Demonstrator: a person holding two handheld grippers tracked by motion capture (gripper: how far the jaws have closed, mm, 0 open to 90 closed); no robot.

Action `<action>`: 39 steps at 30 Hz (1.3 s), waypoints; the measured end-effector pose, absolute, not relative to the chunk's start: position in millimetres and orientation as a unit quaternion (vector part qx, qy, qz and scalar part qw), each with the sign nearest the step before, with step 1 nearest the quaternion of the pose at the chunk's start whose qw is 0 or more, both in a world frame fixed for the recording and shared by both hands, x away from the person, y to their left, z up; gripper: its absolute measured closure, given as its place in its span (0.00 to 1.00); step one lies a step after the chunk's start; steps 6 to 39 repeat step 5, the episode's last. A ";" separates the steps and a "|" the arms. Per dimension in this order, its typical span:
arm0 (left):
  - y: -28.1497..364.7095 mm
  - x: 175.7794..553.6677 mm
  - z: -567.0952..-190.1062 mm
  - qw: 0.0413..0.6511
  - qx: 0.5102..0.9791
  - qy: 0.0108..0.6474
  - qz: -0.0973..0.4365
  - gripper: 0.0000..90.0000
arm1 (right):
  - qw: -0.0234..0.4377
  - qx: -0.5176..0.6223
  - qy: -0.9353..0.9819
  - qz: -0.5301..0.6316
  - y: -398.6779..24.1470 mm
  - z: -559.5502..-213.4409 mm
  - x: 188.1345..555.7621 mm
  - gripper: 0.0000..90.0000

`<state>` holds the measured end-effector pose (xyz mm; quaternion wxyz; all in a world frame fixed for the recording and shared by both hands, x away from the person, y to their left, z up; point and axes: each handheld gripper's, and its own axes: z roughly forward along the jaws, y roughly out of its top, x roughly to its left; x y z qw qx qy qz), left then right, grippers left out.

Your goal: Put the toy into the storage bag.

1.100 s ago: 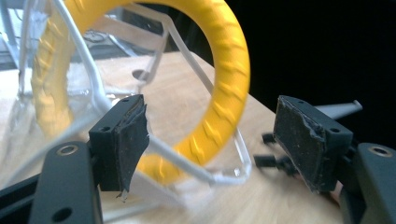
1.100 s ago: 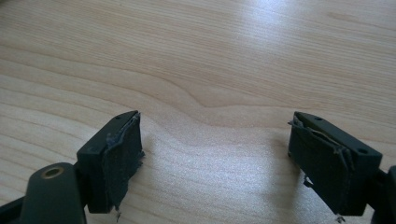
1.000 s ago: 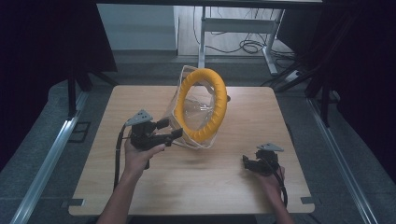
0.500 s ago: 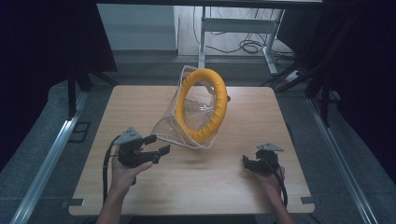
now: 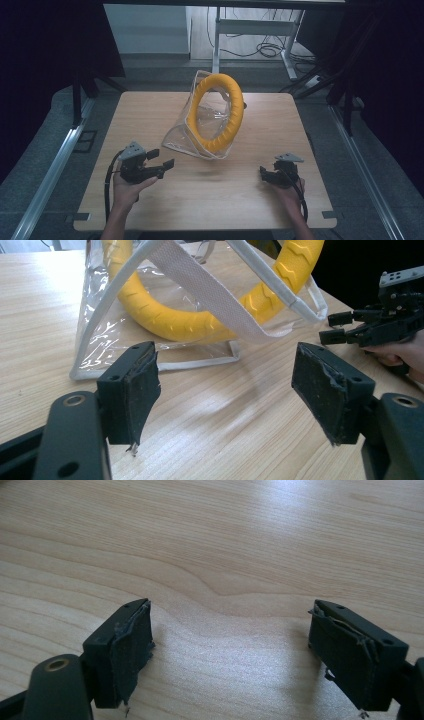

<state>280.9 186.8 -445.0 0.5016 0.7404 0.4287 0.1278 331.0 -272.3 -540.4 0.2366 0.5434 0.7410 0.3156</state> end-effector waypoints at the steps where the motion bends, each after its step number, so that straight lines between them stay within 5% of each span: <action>1: 186.9 281.4 -445.3 0.502 0.740 0.429 0.126 0.31 | 0.236 0.543 0.741 0.316 -272.3 -540.4 331.0 0.20; 39: 187.7 281.9 -445.6 0.501 0.741 0.429 0.125 0.31 | 0.236 0.543 0.741 0.316 -272.3 -540.4 331.1 0.20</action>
